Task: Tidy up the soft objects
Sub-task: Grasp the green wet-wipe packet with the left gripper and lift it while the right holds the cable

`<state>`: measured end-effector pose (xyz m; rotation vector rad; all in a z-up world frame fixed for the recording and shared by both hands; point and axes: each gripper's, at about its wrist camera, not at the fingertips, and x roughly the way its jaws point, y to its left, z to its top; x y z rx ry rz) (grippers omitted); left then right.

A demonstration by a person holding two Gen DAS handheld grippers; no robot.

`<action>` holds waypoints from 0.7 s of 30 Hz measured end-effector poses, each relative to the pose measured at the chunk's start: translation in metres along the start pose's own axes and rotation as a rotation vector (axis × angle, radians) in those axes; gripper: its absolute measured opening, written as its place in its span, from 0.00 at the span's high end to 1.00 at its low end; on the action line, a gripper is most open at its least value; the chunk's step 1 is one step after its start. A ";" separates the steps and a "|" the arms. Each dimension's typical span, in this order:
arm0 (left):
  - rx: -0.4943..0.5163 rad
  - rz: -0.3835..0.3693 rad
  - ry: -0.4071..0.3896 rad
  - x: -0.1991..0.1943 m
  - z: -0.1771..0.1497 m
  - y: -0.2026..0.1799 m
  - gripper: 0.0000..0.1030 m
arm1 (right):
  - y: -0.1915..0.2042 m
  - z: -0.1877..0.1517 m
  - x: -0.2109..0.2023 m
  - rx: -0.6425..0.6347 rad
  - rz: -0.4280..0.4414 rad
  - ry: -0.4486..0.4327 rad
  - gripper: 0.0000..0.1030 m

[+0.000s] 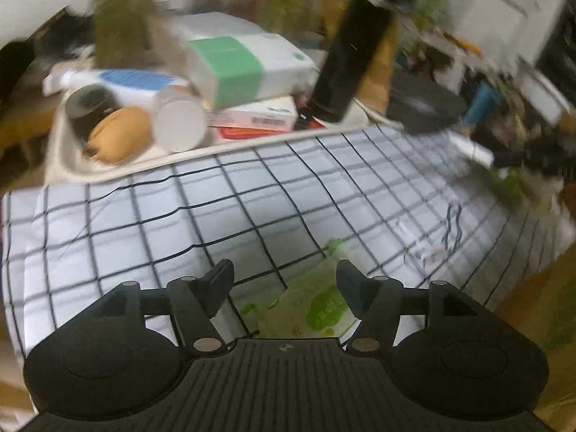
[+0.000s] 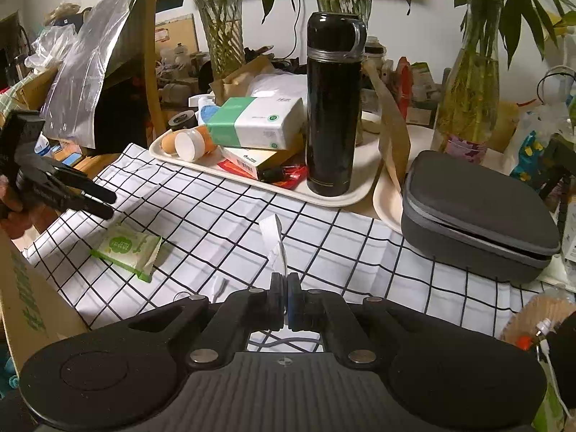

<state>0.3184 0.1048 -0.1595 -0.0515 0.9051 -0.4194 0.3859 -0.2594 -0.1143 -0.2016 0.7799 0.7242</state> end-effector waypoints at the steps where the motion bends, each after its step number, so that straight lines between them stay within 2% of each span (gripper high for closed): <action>1: 0.032 -0.001 0.010 0.002 -0.002 -0.005 0.36 | 0.000 0.000 0.000 0.002 0.003 0.001 0.96; 5: 0.169 -0.027 0.082 0.019 -0.010 -0.019 0.32 | -0.001 -0.002 -0.002 0.006 0.017 0.007 0.96; 8: 0.257 -0.055 0.098 0.023 -0.016 -0.027 0.30 | -0.002 -0.004 -0.003 0.007 0.024 0.009 0.96; 12: 0.365 -0.026 0.110 0.030 -0.022 -0.036 0.28 | -0.003 -0.005 -0.007 0.008 0.024 0.005 0.96; 16: 0.399 -0.008 0.104 0.035 -0.023 -0.044 0.28 | -0.003 -0.006 -0.011 0.009 0.024 -0.001 0.96; 17: 0.401 -0.009 0.102 0.034 -0.023 -0.043 0.29 | -0.003 -0.006 -0.011 0.009 0.023 -0.003 0.96; 20: 0.417 -0.019 0.097 0.030 -0.023 -0.041 0.47 | -0.004 -0.006 -0.015 0.015 0.021 -0.010 0.96; 21: 0.418 -0.016 0.103 0.029 -0.023 -0.042 0.50 | -0.004 -0.006 -0.017 0.018 0.019 -0.011 0.96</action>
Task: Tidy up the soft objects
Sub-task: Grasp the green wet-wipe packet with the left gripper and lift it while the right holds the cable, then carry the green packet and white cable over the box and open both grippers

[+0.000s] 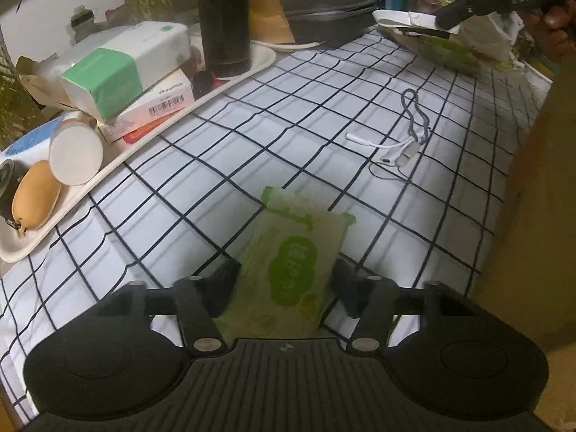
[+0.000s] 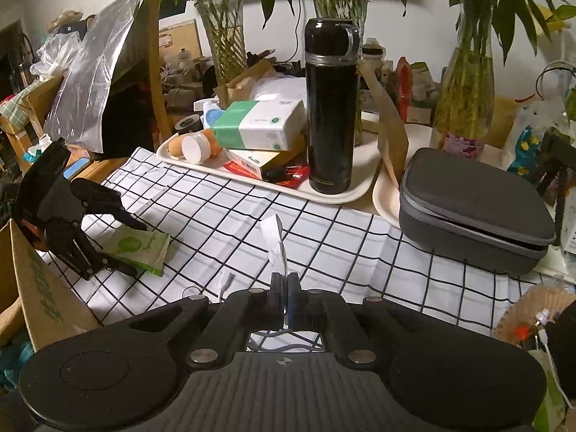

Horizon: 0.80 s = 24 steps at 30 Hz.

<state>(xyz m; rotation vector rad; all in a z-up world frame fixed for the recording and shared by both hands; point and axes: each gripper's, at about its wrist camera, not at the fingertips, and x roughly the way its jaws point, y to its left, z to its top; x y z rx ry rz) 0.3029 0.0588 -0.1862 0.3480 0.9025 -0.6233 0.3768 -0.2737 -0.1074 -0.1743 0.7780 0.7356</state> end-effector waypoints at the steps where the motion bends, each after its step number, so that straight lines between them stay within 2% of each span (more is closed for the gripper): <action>1: 0.006 0.005 0.004 0.000 0.000 -0.001 0.50 | 0.000 0.000 -0.001 -0.001 -0.002 0.000 0.96; 5: 0.019 0.024 0.015 -0.002 -0.001 -0.006 0.52 | 0.005 -0.001 -0.007 -0.003 -0.008 -0.005 0.96; 8: -0.006 0.071 0.019 -0.004 0.000 -0.005 0.52 | 0.009 -0.002 -0.013 0.004 -0.013 -0.011 0.96; 14: -0.129 0.197 0.024 -0.016 -0.002 0.003 0.53 | 0.024 -0.004 -0.026 0.000 -0.057 -0.030 0.96; 17: -0.212 0.242 -0.013 -0.033 0.001 0.005 0.53 | 0.031 -0.004 -0.033 0.008 -0.100 -0.041 0.96; 24: -0.308 0.331 -0.117 -0.077 0.014 -0.011 0.53 | 0.050 -0.001 -0.046 0.030 -0.182 -0.061 0.96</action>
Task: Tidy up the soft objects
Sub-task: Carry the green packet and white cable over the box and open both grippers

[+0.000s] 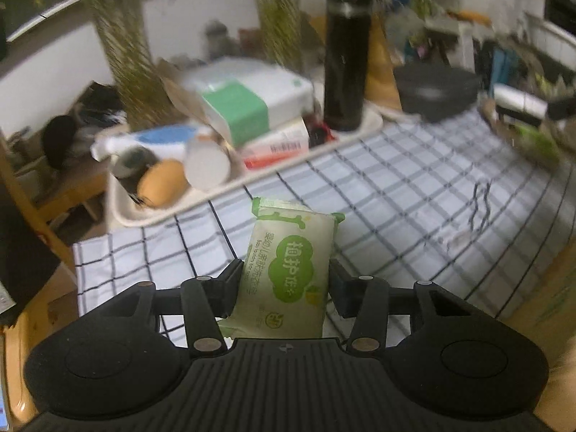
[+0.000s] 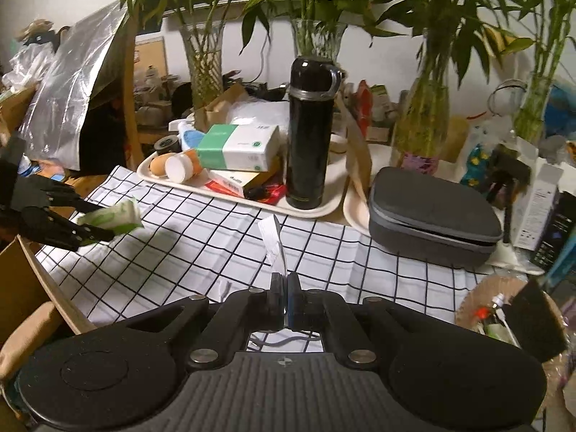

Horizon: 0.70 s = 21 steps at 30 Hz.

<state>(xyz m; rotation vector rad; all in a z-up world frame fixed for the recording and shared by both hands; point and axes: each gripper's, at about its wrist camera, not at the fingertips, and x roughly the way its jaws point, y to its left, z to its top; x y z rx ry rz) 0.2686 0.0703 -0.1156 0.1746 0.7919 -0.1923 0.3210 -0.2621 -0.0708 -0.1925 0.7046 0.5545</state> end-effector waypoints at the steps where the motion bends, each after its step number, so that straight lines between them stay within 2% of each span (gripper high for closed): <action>1: -0.015 0.006 -0.012 -0.007 0.002 -0.001 0.53 | 0.003 0.000 -0.003 -0.003 -0.011 -0.006 0.96; 6: -0.071 0.021 -0.058 -0.043 0.012 -0.005 0.53 | 0.015 -0.001 -0.021 -0.014 -0.018 -0.056 0.96; 18: -0.099 0.004 -0.121 -0.120 0.015 -0.038 0.53 | 0.032 -0.016 -0.070 -0.001 0.068 -0.143 0.96; 21: -0.139 -0.008 -0.119 -0.137 0.015 -0.047 0.53 | 0.036 -0.021 -0.081 0.000 0.083 -0.159 0.96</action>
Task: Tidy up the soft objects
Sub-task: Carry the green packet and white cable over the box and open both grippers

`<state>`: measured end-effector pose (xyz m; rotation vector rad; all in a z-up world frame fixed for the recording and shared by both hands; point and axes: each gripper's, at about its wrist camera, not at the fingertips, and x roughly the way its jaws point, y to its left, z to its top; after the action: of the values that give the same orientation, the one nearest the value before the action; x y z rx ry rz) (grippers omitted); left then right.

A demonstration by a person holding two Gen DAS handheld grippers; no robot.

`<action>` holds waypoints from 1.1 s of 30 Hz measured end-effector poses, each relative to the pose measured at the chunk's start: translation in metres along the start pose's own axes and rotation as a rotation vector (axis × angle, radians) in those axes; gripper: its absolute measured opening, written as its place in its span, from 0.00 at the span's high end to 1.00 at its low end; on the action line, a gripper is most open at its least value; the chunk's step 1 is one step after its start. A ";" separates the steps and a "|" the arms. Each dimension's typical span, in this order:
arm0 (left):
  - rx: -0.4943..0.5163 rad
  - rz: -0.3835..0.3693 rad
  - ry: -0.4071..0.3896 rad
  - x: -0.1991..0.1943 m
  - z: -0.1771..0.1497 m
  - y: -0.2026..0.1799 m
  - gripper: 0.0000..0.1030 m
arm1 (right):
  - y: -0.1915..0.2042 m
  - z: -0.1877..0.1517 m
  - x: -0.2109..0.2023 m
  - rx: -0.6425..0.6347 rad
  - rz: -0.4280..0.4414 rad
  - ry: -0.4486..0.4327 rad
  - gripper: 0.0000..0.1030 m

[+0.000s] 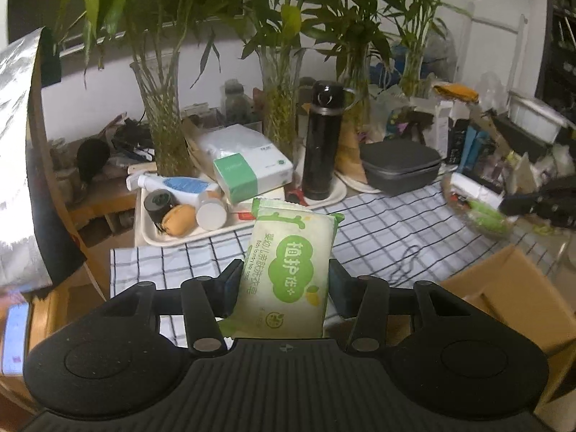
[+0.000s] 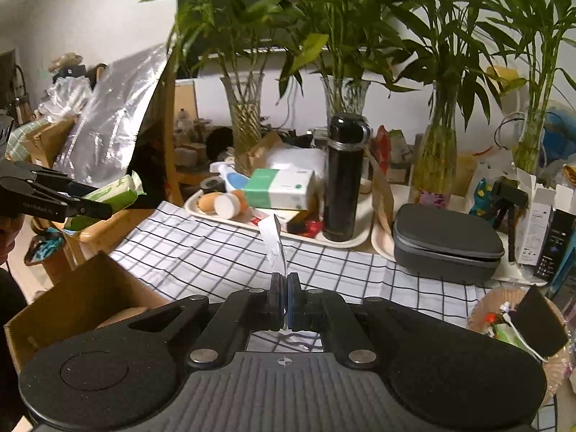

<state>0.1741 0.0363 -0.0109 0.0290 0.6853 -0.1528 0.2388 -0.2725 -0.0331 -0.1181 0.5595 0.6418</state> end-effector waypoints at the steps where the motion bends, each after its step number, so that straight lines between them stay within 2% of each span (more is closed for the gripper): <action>1: -0.011 -0.005 0.000 -0.005 0.000 -0.003 0.53 | 0.002 -0.001 -0.004 0.001 0.005 -0.007 0.96; 6: -0.023 -0.026 0.006 -0.025 -0.003 -0.023 0.53 | 0.012 -0.009 -0.020 0.004 0.035 -0.026 0.96; 11: -0.075 -0.040 0.047 -0.033 -0.013 -0.037 0.53 | 0.021 -0.016 -0.034 -0.007 0.053 -0.044 0.96; 15: -0.163 -0.060 0.096 -0.031 -0.022 -0.040 0.53 | 0.024 -0.022 -0.042 0.010 0.062 -0.053 0.96; 19: -0.290 -0.126 0.134 -0.023 -0.033 -0.035 0.52 | 0.030 -0.027 -0.047 0.008 0.079 -0.051 0.96; 21: -0.314 -0.145 0.138 -0.024 -0.035 -0.035 0.51 | 0.033 -0.029 -0.048 0.000 0.087 -0.048 0.96; 22: -0.307 -0.147 0.133 -0.026 -0.035 -0.035 0.51 | 0.034 -0.031 -0.049 0.000 0.091 -0.046 0.96; 25: -0.272 -0.131 0.101 -0.035 -0.037 -0.040 0.40 | 0.038 -0.034 -0.052 -0.006 0.094 -0.038 0.96; 33: -0.159 -0.097 0.071 -0.048 -0.043 -0.052 0.39 | 0.043 -0.043 -0.058 -0.024 0.105 -0.023 0.96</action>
<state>0.1027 -0.0060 -0.0128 -0.1524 0.7680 -0.1905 0.1551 -0.2804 -0.0357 -0.1040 0.5387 0.7514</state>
